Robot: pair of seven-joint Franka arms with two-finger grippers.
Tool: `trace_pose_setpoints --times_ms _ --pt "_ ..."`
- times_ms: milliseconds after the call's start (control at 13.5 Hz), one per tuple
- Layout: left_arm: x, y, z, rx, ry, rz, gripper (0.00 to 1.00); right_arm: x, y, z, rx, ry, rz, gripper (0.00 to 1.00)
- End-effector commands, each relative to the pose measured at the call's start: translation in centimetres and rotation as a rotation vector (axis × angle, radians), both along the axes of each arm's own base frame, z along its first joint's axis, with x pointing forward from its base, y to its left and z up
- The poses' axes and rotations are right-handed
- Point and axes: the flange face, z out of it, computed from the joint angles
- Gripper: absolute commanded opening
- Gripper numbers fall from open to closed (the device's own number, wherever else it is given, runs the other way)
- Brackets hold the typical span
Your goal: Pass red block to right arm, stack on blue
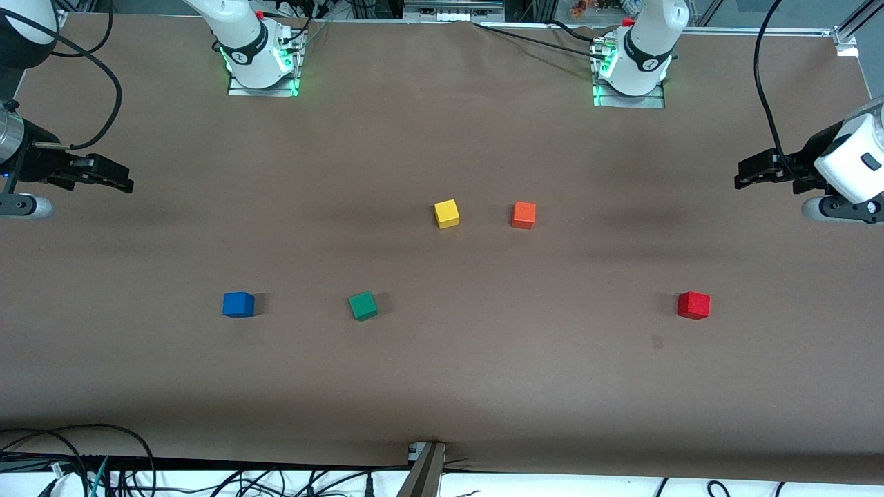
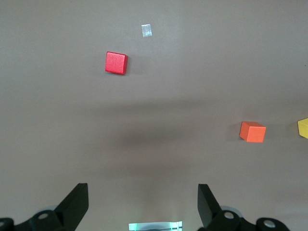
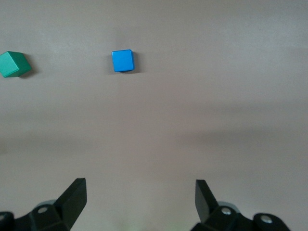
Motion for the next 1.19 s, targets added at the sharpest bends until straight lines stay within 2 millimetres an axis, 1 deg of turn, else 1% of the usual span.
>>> trace_pose_setpoints --times_ms 0,371,445,594,668,816,1039,1113 --pt "0.3 -0.1 0.5 0.014 -0.010 -0.010 1.00 0.3 0.2 0.6 0.006 -0.018 0.017 1.00" --pt "0.3 0.1 0.5 0.017 -0.010 -0.012 1.00 0.3 0.2 0.7 0.006 -0.021 0.015 1.00" --pt "0.5 0.5 0.3 0.010 -0.008 -0.005 1.00 0.3 0.2 0.7 0.006 -0.021 0.015 1.00" --pt "1.0 2.2 -1.1 0.009 0.016 0.021 1.00 0.3 0.2 0.7 0.006 -0.022 0.015 1.00" --pt "1.2 2.3 -1.4 0.016 0.012 0.019 1.00 0.3 0.2 0.7 0.006 -0.022 0.015 1.00" --pt "3.0 2.3 -3.9 0.020 0.024 0.007 1.00 0.3 0.2 0.7 0.006 -0.022 0.015 1.00" --pt "6.3 2.4 -8.9 0.011 -0.008 -0.099 1.00 0.3 0.2 0.7 0.007 -0.022 0.015 1.00" --pt "7.3 2.5 -11.0 0.011 -0.019 -0.105 1.00 0.3 0.2 0.7 0.009 -0.022 0.015 1.00"
